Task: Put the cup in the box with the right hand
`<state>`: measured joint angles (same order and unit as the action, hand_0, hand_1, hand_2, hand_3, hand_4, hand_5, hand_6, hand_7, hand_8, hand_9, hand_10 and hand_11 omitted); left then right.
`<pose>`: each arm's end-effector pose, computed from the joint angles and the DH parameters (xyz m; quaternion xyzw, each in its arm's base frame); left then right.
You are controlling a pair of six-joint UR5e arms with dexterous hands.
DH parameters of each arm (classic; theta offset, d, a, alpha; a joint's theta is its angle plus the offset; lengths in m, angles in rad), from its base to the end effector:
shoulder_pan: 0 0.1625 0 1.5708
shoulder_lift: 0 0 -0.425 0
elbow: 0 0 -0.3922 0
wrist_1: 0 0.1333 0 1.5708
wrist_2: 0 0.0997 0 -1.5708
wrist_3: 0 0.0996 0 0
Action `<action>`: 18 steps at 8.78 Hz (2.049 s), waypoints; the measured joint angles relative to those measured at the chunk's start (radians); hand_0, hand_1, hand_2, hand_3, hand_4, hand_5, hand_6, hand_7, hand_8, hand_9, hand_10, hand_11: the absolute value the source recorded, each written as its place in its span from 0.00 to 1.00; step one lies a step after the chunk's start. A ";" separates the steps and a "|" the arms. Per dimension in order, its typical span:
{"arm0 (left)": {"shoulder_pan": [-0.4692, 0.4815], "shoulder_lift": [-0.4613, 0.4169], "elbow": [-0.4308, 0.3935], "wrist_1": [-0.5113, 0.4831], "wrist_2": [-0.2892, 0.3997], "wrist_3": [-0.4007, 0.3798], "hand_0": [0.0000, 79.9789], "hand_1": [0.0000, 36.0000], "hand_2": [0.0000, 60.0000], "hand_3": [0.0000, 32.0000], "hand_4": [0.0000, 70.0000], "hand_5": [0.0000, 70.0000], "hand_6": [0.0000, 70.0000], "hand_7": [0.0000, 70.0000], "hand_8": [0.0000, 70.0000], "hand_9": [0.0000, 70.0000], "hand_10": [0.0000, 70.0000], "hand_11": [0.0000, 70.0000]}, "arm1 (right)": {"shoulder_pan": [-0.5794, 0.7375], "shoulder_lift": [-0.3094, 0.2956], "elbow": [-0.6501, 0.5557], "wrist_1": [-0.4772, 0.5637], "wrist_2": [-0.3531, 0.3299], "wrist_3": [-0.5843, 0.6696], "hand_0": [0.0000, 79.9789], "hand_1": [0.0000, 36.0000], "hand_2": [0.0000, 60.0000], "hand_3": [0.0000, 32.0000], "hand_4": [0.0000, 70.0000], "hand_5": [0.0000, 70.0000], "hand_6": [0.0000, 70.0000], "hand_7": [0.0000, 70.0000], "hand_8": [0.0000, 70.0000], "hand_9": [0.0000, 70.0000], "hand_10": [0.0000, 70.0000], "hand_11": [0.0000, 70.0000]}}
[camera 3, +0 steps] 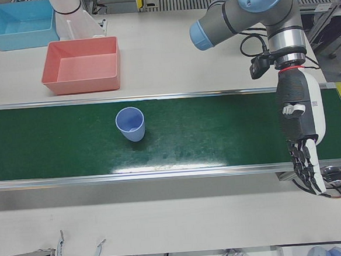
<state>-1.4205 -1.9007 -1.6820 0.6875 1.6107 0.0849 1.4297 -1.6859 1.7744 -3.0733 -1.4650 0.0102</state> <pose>-0.0433 -0.5775 0.5181 -0.0358 0.6139 -0.7816 0.1047 0.0784 -0.4710 0.6330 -0.0231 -0.7597 0.6499 0.0023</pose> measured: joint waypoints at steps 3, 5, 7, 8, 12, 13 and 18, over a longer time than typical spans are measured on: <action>0.000 0.000 0.001 0.000 0.000 -0.001 0.00 0.00 0.00 0.00 0.00 0.00 0.00 0.00 0.00 0.00 0.00 0.00 | 0.000 0.000 -0.002 -0.001 0.000 -0.001 0.65 0.39 0.11 0.00 0.93 0.09 0.22 0.78 0.31 0.50 0.39 0.57; 0.000 0.000 0.000 0.000 0.000 -0.001 0.00 0.00 0.00 0.00 0.00 0.00 0.00 0.00 0.00 0.00 0.00 0.00 | 0.000 0.000 -0.004 -0.001 0.000 0.000 0.66 0.40 0.10 0.00 0.91 0.09 0.21 0.75 0.29 0.47 0.35 0.51; 0.000 0.000 -0.001 0.000 0.000 0.000 0.00 0.00 0.00 0.00 0.00 0.00 0.00 0.00 0.00 0.00 0.00 0.00 | 0.000 0.000 -0.003 -0.001 0.000 -0.001 0.66 0.40 0.10 0.00 0.91 0.09 0.21 0.77 0.30 0.48 0.36 0.53; 0.000 0.000 -0.001 0.000 0.000 0.000 0.00 0.00 0.00 0.00 0.00 0.00 0.00 0.00 0.00 0.00 0.00 0.00 | 0.000 0.000 -0.003 -0.001 0.000 -0.001 0.66 0.41 0.11 0.00 0.91 0.09 0.21 0.78 0.30 0.49 0.37 0.54; 0.000 0.000 0.001 0.000 0.000 0.000 0.00 0.00 0.00 0.00 0.00 0.00 0.00 0.00 0.00 0.00 0.00 0.00 | 0.000 -0.001 -0.003 -0.001 0.000 -0.001 0.65 0.39 0.09 0.00 0.88 0.09 0.21 0.75 0.29 0.47 0.36 0.53; 0.000 0.000 0.001 -0.001 0.000 0.001 0.00 0.00 0.00 0.00 0.00 0.00 0.00 0.00 0.00 0.00 0.00 0.00 | 0.000 -0.001 -0.005 -0.001 0.000 -0.001 0.66 0.39 0.09 0.00 0.88 0.09 0.20 0.74 0.29 0.47 0.36 0.53; 0.000 0.000 0.001 0.000 0.000 0.000 0.00 0.00 0.00 0.00 0.00 0.00 0.00 0.00 0.00 0.00 0.00 0.00 | 0.001 -0.001 -0.002 -0.003 0.001 0.000 0.67 0.42 0.11 0.00 0.90 0.10 0.22 0.79 0.31 0.50 0.41 0.59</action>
<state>-1.4205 -1.9006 -1.6813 0.6872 1.6107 0.0845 1.4306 -1.6867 1.7723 -3.0765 -1.4640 0.0098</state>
